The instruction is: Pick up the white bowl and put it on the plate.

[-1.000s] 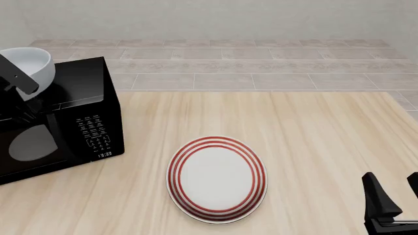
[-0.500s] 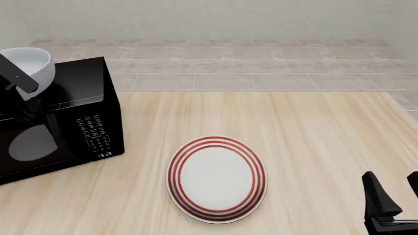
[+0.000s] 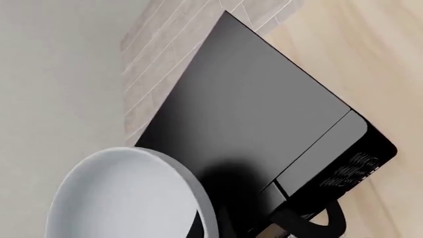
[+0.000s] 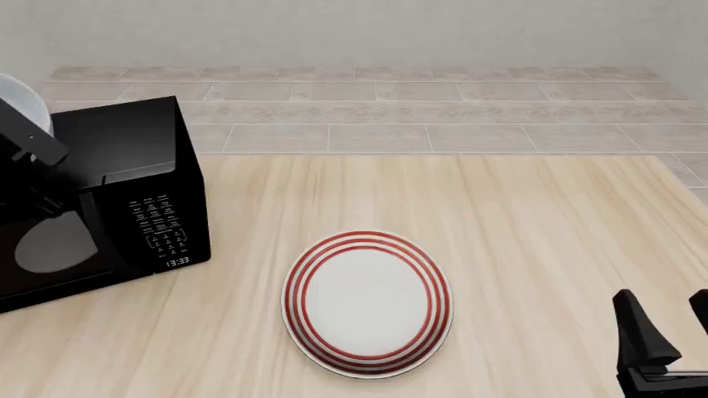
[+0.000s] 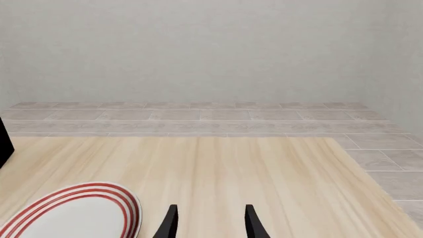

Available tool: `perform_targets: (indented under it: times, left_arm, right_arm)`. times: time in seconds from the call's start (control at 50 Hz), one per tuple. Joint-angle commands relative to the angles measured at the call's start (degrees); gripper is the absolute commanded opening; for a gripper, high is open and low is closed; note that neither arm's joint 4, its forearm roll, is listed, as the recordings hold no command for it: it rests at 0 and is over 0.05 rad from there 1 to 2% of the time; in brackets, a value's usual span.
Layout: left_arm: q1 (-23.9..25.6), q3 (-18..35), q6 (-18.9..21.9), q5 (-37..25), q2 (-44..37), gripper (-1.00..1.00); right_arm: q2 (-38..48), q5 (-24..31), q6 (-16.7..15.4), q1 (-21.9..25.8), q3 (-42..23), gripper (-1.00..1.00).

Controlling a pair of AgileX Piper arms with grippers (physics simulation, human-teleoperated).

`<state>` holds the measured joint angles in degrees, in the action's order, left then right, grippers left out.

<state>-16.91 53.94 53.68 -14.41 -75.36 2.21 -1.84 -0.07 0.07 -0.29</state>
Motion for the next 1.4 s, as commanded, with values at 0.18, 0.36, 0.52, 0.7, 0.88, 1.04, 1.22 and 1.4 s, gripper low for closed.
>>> perform_targets:
  times: [0.18,0.36,0.52,0.7,0.88,1.04,1.22,1.4]
  left_arm:
    - [0.19,0.31,1.21,-2.89,4.12,-1.0]
    - [1.04,0.25,1.25,-5.65,7.72,-1.0]
    - [3.78,-0.02,0.43,-9.18,12.35,-1.0]
    - [9.65,-0.13,-3.76,-14.34,17.64,-1.0]
    - [15.14,1.21,-5.23,-19.74,22.97,-1.0]
    - [20.11,3.34,-6.91,-24.07,25.74,-1.0]
    - [24.76,5.86,-8.17,-27.81,27.44,-1.0]
    - [30.93,6.59,-9.86,-30.04,28.42,-1.0]
  right_arm:
    - [0.17,-0.14,0.04,0.05,-0.04,1.0]
    - [0.02,0.01,0.04,0.06,-0.04,1.0]
    - [-0.17,0.15,0.04,0.06,-0.01,1.0]
    - [-0.8,0.77,0.04,0.06,0.01,1.0]
    - [-1.09,1.09,0.04,0.07,-0.03,1.0]
    - [-1.06,1.08,0.06,0.07,-0.02,1.0]
    - [-1.08,1.08,0.05,0.06,-0.03,1.0]
    - [-1.08,1.08,0.04,0.08,-0.03,1.0]
